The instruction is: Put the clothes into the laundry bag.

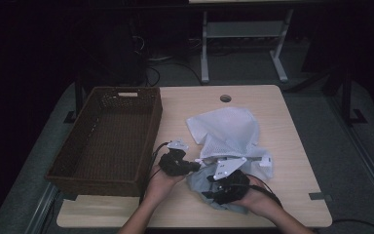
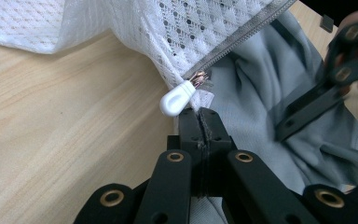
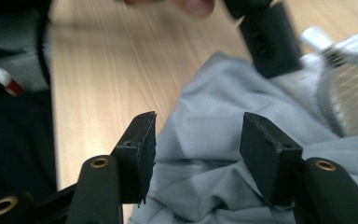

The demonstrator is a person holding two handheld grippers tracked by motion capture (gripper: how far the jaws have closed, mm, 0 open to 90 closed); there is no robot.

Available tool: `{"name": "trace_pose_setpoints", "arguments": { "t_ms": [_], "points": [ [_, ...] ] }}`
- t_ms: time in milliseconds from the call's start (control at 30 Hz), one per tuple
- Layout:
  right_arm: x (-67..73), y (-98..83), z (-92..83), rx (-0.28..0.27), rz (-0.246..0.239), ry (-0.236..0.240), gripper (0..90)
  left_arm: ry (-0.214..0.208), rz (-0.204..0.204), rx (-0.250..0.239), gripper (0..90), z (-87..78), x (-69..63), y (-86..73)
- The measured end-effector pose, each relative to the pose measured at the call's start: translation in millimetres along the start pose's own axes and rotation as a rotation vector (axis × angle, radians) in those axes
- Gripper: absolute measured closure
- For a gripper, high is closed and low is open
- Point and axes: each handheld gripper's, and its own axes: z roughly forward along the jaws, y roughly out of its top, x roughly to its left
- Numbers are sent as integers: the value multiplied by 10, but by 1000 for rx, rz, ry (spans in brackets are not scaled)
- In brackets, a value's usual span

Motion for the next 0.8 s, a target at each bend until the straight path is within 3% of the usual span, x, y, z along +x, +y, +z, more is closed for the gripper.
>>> {"name": "trace_pose_setpoints", "arguments": {
  "t_ms": [167, 233, 300, 367, 433, 567, 800],
  "points": [
    [71, -63, 180, 86, -37, -32, 438, -5, -7, -3, 894, 2, 4, -3],
    [85, -95, 238, 122, -52, -56, 481, -11, -11, -5, 893, 3, 5, -3],
    [98, -106, 255, 123, -82, -87, 575, -9, -9, -4, 894, 3, 6, -3],
    [78, -97, 238, 133, -91, -100, 726, -11, -10, -4, 893, 4, 9, -6],
    [37, -106, 226, 126, -65, -69, 814, -13, -12, -2, 893, 5, 13, -7],
    [-5, -111, 122, 98, -41, -31, 845, -12, -10, 0, 893, -2, 21, -8],
    [-158, -105, -237, 33, -2, -76, 851, -10, -13, 9, 892, 3, 38, -25]
  ]
}}
